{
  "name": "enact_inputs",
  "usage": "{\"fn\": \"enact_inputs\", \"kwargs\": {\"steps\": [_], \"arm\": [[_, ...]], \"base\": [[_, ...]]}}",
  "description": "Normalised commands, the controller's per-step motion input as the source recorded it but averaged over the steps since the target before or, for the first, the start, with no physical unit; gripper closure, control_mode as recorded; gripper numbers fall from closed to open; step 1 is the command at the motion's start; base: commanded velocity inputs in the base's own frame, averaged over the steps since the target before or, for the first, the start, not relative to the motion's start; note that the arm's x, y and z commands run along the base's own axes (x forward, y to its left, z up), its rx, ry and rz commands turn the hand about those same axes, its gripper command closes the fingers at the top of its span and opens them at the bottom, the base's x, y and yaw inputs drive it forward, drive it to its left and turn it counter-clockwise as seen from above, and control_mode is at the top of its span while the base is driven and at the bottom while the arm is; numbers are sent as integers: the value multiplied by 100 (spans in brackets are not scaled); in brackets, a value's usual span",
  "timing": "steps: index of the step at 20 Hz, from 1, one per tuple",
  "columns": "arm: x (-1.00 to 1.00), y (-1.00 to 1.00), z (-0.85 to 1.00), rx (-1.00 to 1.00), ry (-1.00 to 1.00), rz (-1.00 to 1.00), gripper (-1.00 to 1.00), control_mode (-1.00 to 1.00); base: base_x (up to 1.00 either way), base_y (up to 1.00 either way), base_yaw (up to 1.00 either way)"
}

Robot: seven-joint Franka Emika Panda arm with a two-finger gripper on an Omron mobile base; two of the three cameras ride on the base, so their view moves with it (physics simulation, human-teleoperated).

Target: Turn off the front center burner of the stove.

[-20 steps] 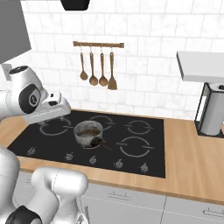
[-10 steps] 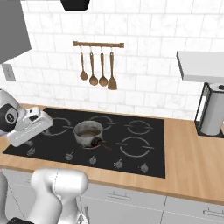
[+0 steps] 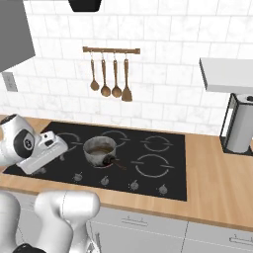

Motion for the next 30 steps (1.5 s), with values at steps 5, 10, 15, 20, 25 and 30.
{"fn": "enact_inputs", "kwargs": {"steps": [5, 10, 15, 20, 25, 30], "arm": [[20, -21, -35, 0, 0, 0, -100, -100], [17, -22, -37, 0, 0, 0, -100, -100], [4, 0, -16, 4, 1, 0, -100, -100], [29, 0, -41, 8, 0, 0, -100, -100], [29, -2, -26, 7, 0, 0, -100, -100], [21, -9, -9, 2, 0, 0, -100, -100]], "base": [[0, 0, 0], [0, 0, 0], [0, 0, 0], [0, 0, 0], [0, 0, 0], [0, 0, 0]]}}
